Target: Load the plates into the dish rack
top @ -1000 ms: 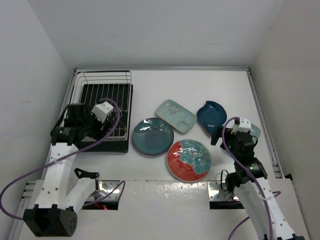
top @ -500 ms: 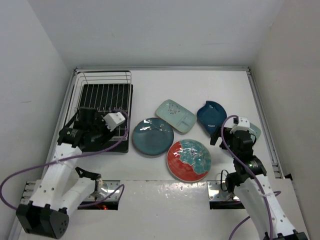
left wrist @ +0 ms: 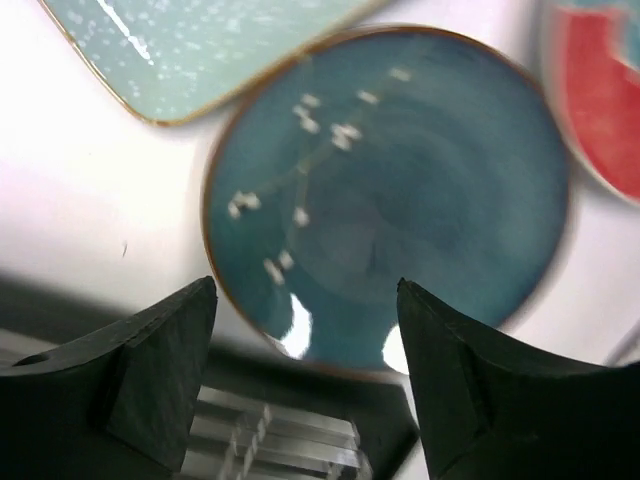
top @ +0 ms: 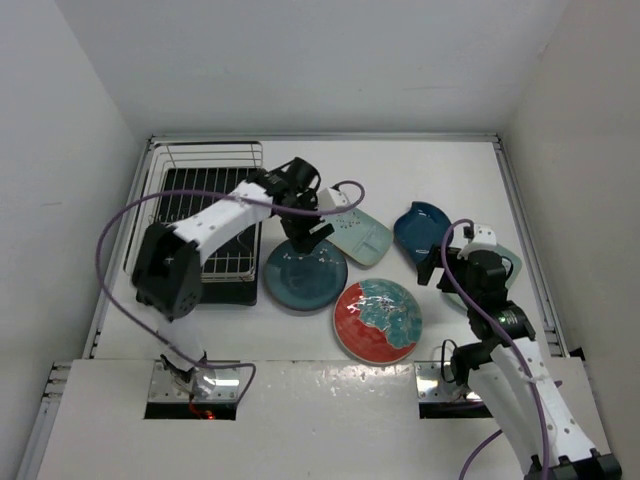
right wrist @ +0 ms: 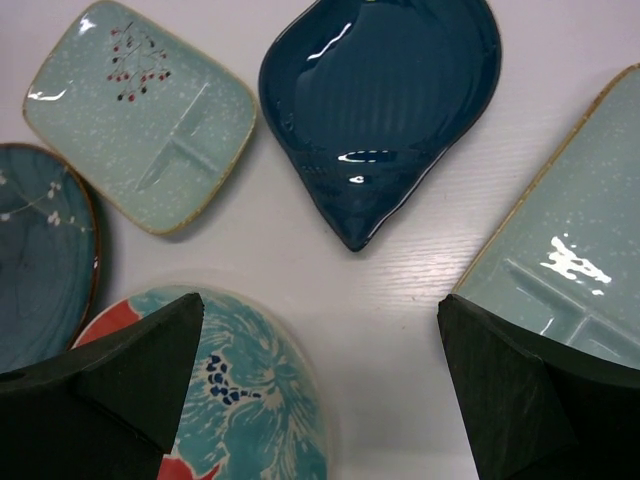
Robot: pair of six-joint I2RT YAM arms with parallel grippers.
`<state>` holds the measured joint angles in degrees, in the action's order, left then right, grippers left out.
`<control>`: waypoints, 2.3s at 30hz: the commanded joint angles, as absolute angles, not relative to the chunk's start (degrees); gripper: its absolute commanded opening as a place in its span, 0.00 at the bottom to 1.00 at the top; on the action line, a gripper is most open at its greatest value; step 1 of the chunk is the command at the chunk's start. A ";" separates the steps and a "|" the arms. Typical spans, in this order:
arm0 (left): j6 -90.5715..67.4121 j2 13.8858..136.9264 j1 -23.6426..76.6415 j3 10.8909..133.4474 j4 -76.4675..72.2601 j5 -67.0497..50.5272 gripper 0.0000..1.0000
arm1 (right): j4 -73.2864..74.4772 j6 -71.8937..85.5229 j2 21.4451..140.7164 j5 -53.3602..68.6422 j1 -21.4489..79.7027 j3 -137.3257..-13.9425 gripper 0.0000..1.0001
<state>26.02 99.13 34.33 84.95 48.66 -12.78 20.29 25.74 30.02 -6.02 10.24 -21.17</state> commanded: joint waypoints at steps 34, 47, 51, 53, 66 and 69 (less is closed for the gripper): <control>16.61 124.46 21.71 100.45 57.39 -31.46 0.00 | 18.28 23.64 35.94 8.35 10.37 -24.70 1.00; 11.78 105.05 20.13 110.57 56.35 -32.87 0.00 | 15.74 25.40 38.50 8.62 10.28 -24.70 1.00; 8.09 98.71 17.32 112.84 52.13 -28.31 0.00 | 14.50 26.54 38.14 8.44 10.28 -23.73 1.00; 5.11 96.17 14.09 115.91 50.98 -22.80 0.00 | 13.89 27.15 38.23 8.35 10.28 -23.56 1.00; 7.03 81.49 -6.76 116.82 53.96 13.61 0.00 | 14.33 30.06 36.83 0.09 10.37 -24.87 0.95; 7.56 78.15 -9.39 112.00 53.96 15.55 0.00 | 14.33 30.41 36.57 -2.55 10.46 -24.26 0.94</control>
<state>7.68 83.48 -8.54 114.15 58.35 11.99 16.32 29.04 37.39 1.15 10.26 -23.38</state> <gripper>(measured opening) 0.064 0.939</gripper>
